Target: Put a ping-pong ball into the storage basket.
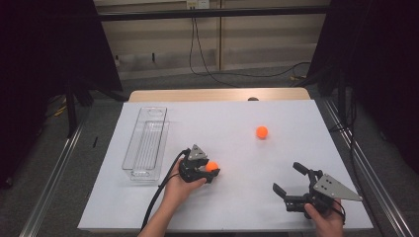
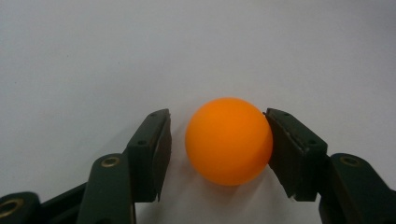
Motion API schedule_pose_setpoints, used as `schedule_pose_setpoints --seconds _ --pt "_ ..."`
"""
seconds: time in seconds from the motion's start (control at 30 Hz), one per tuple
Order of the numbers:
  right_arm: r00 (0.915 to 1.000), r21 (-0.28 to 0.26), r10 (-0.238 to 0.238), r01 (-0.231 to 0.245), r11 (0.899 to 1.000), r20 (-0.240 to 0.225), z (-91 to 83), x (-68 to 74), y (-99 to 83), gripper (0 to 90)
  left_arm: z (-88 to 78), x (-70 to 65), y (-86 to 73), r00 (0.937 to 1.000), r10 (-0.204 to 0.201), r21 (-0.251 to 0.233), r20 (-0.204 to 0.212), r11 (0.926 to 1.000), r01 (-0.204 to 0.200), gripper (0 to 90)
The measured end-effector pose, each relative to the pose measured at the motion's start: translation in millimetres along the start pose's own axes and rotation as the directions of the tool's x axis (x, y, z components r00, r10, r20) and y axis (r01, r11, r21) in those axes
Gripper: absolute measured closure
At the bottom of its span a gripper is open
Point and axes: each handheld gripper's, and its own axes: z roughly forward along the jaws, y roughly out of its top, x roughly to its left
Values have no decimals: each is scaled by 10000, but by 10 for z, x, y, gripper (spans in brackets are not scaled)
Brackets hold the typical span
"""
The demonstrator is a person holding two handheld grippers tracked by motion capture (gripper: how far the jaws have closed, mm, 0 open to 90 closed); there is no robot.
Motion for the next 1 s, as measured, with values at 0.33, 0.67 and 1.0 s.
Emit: schedule_pose_setpoints --seconds 0.33,0.67,1.0 --pt "10000 -6 -12 12 10000 -8 -2 -4 1 20 24 -17 -8 10000 31 116 32 9999 -32 442" --pt "10000 4 -9 9 10000 -6 0 -4 1 20 21 -12 -9 10000 45 138 12 9999 -45 456" --pt "10000 5 -17 17 10000 -10 -1 -3 2 21 25 -16 -9 10000 -3 152 20 9999 2 465"
